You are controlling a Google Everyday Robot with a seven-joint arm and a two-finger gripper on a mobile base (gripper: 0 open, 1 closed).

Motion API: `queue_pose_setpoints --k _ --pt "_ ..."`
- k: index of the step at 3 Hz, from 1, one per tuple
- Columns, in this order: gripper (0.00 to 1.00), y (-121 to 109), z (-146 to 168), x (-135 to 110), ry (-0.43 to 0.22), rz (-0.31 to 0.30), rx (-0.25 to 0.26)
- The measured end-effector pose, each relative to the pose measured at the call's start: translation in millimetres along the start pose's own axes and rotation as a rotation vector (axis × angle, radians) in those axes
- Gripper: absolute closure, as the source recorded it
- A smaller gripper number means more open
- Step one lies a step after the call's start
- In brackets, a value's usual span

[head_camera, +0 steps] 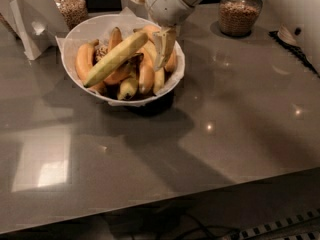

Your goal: Pick banana from white bowl

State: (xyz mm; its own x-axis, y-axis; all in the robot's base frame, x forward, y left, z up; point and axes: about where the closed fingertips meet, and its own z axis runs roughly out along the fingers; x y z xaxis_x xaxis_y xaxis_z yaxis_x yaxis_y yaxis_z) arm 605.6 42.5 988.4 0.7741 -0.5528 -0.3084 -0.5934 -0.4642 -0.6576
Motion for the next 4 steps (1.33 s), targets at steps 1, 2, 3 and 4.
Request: queue_pose_setpoints --k 1,2,3,4 --pt "0.19 -3 16 -10 -0.051 -0.034 -0.024" --pt "0.31 -1 27 -17 -0.084 -0.046 -0.048" --pt "0.5 2 32 -20 -0.09 -0.051 -0.077" --pt "0.73 4 27 -24 -0.075 -0.063 -0.1"
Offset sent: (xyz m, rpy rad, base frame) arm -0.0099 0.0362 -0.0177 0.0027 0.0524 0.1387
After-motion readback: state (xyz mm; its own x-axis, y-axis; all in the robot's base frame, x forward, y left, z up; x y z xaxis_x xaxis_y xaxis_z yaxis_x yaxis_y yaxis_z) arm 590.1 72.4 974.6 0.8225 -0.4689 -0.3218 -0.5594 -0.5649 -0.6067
